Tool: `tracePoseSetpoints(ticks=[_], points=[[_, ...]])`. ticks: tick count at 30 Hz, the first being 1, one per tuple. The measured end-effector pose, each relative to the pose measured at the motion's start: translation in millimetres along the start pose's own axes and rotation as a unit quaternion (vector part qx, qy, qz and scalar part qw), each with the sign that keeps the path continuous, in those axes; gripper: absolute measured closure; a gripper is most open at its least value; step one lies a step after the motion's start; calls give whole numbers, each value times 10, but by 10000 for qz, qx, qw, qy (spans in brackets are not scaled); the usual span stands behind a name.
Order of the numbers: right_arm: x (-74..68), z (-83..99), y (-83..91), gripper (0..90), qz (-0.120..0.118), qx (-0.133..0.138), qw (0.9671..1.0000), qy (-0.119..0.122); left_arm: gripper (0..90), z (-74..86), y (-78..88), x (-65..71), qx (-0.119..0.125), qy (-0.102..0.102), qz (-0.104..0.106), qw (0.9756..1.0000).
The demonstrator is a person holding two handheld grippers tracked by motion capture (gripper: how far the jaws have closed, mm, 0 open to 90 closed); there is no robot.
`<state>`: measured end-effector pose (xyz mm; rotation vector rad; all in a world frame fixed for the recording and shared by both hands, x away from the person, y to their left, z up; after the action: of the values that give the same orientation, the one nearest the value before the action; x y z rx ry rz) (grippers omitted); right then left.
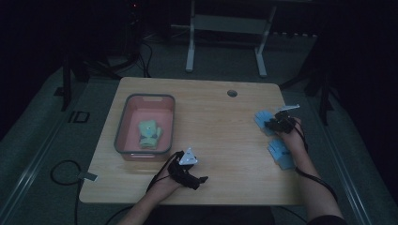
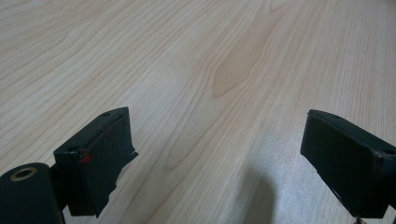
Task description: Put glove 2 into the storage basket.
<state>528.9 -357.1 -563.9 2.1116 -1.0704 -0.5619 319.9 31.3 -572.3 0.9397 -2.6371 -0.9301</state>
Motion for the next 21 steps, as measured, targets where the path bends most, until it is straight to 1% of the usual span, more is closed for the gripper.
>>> tracePoseSetpoints(ticks=[1, 2, 3, 4, 5, 6, 8, 9, 10, 11, 12, 13, 15, 17, 18, 21], points=[[-3, 1, -1, 682, -7, 0, 10000, -26, 89, 2, 4, -8, -6, 2, -18, 10000], [-9, 1, -2, 728, -34, 0, 10000, -68, 90, 6, 7, -17, -24, 15, -36, 10000], [-20, -2, -4, 753, -68, -3, 9999, -136, 90, 10, 8, -22, -11, 24, -47, 10000], [-29, -5, -6, 776, -61, -21, 9999, -150, 90, 16, 9, -26, -5, 37, -75, 10000], [-36, -12, -6, 788, -65, -53, 9998, -197, 89, 24, 10, -30, -4, 59, -101, 9999], [-44, -23, -8, 793, -47, -86, 9995, -307, 90, 30, 8, -32, -21, 68, -91, 9999], [-45, -37, -9, 812, -39, -119, 9988, -473, 90, 37, 8, -26, -4, 33, -149, 9999], [-47, -42, -10, 818, -23, -126, 9986, -504, 91, 35, 11, -20, -2, -20, -174, 9998], [-54, -48, -8, 826, 18, -124, 9982, -591, 93, 34, 11, -13, -12, -25, -174, 9998], [-60, -52, -4, 835, 37, -126, 9980, -624, 94, 33, 11, -5, -2, -49, -190, 9998], [-67, -60, 14, 863, 65, -109, 9979, -638, 93, 34, 11, -1, -5, -62, -203, 9998], [-76, -67, 35, 867, 66, -74, 9976, -690, 93, 35, 10, 1, -21, -79, -210, 9997], [-107, -96, 90, 869, 90, 4, 9974, -722, 94, 36, 10, -2, -9, -56, -198, 9998], [-156, -128, 146, 870, 115, 50, 9978, -657, 94, 35, 16, -3, 17, -14, -201, 9998], [-187, -150, 188, 871, 68, 82, 9977, -672, 93, 36, 18, -2, 36, -11, -200, 9998], [-290, -222, 306, 871, 84, 222, 9982, -556, 93, 42, 16, 3, 26, -42, -221, 9997]])
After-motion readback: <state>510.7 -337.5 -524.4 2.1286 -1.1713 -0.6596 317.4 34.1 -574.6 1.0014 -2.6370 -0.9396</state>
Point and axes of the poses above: each handheld gripper's, and its own axes: y roughly backward along the jaws, z roughly out of its underside, x roughly to its right, the point moved 3 cm from there along -y, roughly forward along the jaws, and after that the axes turned 9 degrees about -z, right-handed, at the moved point
